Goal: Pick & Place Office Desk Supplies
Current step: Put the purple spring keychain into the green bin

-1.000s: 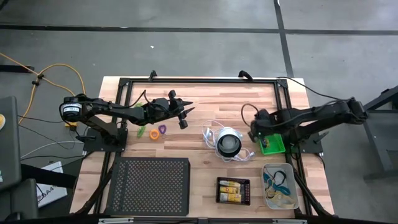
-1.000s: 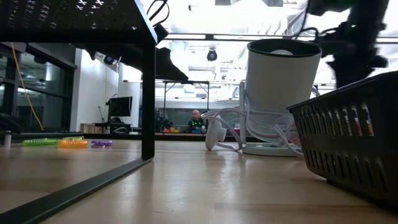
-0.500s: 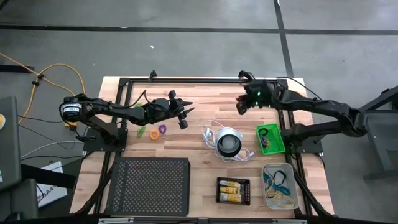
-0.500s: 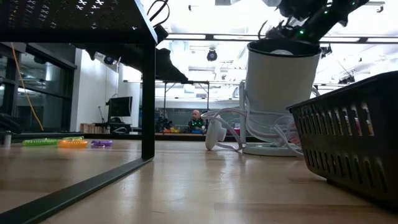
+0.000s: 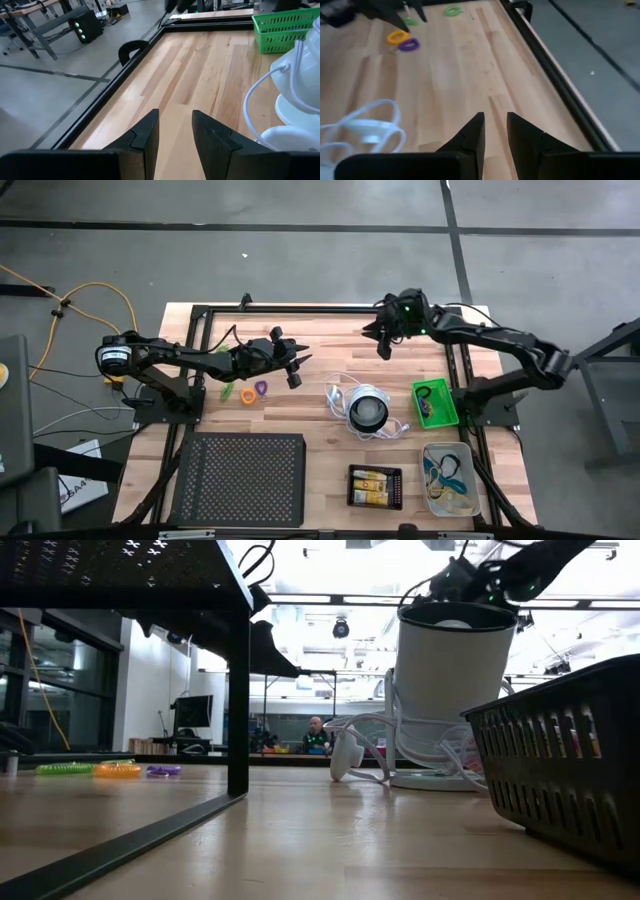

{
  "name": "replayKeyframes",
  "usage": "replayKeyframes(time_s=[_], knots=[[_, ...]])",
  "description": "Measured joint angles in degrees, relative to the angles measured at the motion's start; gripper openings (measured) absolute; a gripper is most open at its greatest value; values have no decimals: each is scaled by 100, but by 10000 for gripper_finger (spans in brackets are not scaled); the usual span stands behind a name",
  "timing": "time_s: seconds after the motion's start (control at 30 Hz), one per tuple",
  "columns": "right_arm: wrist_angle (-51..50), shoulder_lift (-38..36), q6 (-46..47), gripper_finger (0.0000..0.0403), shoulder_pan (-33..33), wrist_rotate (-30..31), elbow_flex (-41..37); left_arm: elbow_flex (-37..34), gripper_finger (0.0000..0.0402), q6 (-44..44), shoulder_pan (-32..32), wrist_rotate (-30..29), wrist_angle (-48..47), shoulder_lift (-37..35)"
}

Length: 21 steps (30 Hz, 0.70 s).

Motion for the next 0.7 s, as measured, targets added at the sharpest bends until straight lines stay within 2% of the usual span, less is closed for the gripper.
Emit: replayKeyframes(time_s=[0.2, 0.7], knots=[[466, 357, -106, 70, -23, 212, 0, 0, 113, -123, 0, 0, -15, -1], [502, 380, -108, 70, 33, 316, 0, 0, 113, -144, 2, -2, -39, 1]])
